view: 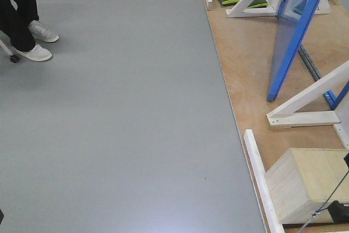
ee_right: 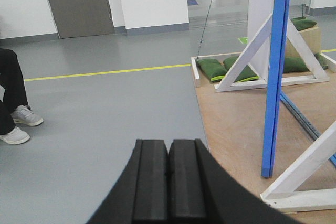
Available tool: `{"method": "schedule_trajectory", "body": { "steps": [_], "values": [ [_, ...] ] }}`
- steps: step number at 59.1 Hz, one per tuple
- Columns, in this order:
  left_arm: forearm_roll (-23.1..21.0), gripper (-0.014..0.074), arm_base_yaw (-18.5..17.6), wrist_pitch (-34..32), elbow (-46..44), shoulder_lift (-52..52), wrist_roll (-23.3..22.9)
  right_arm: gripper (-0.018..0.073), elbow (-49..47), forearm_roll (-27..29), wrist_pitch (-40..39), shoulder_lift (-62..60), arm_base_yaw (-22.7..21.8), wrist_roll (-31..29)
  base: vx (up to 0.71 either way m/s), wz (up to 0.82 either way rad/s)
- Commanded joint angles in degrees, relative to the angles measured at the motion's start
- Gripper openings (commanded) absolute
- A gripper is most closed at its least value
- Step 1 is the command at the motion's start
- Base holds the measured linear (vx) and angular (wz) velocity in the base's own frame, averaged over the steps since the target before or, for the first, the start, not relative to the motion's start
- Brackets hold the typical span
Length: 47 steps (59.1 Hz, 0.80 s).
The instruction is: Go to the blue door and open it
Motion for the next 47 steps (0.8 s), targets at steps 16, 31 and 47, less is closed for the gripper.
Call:
{"method": "schedule_trajectory", "body": {
  "steps": [16,31,47],
  "values": [
    [-0.12,0.0073,-0.36,-4.84,-1.49,-0.7,-0.39,0.0012,0.12,0.0,-4.63,-0.82,-0.18,-0.21,0.0,0.0],
    [-0.12,0.0073,-0.36,-4.84,-1.49,-0.7,-0.39,0.0012,0.12,0.0,-4.63,-0.82,-0.18,-0.21,0.0,0.0],
    [-0.12,0.0073,-0.36,-4.84,-1.49,-0.7,-0.39,0.0012,0.12,0.0,-4.63,-0.82,-0.18,-0.21,0.0,0.0]
  ]
}}
